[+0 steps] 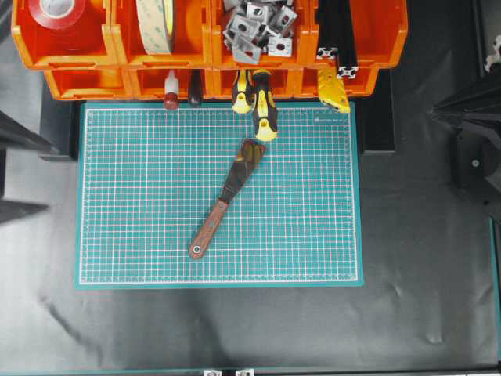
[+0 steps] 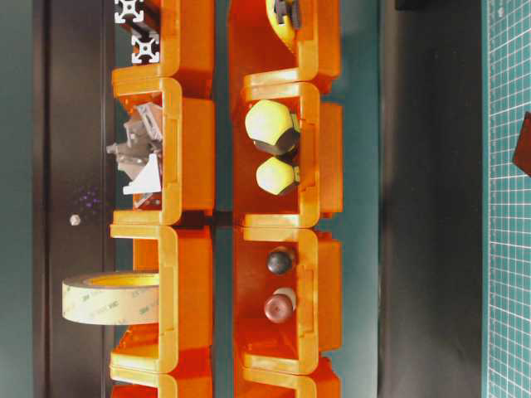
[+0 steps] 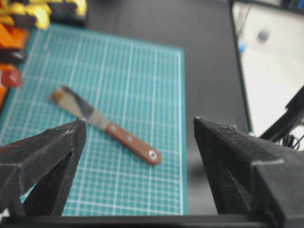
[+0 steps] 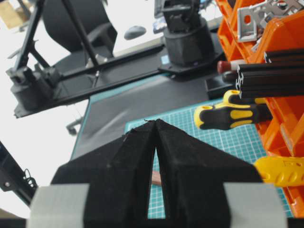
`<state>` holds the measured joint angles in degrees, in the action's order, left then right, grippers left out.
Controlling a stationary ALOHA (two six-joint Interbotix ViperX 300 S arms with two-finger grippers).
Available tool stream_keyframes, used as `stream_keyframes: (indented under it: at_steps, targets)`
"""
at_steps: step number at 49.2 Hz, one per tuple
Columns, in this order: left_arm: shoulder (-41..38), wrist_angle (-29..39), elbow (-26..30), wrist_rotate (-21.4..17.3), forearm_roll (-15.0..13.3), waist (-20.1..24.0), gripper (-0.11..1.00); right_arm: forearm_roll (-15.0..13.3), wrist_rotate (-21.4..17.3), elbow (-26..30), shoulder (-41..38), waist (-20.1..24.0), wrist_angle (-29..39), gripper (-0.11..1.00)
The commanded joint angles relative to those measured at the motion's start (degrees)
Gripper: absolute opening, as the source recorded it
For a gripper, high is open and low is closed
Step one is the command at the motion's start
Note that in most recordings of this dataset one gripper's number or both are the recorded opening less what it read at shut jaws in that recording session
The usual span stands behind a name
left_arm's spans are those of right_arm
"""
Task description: Pick scraper from container rack with left arm.
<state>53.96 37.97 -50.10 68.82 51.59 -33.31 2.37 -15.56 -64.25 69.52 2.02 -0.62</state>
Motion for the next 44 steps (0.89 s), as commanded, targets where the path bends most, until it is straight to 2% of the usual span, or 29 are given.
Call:
stream_keyframes:
  at_steps: [1, 10, 34, 44]
  targets:
    - [4.7, 0.5, -0.4, -1.8, 0.4, 0.1, 0.88, 0.0, 0.0, 1.8, -0.4, 0.1, 0.0, 0.01]
    - [10.5, 0.8, -1.8, -4.7, 0.4, 0.1, 0.88, 0.0, 0.0, 1.8, -0.3, 0.1, 0.0, 0.01]
    - [12.3, 2.8, -3.4, -4.0, 0.4, 1.7, 0.88, 0.0, 0.0, 1.8, -0.2, 0.1, 0.0, 0.01]
    - [12.3, 3.5, -3.9, -4.8, 0.4, 2.2, 0.88, 0.0, 0.0, 1.8, -0.2, 0.1, 0.0, 0.01]
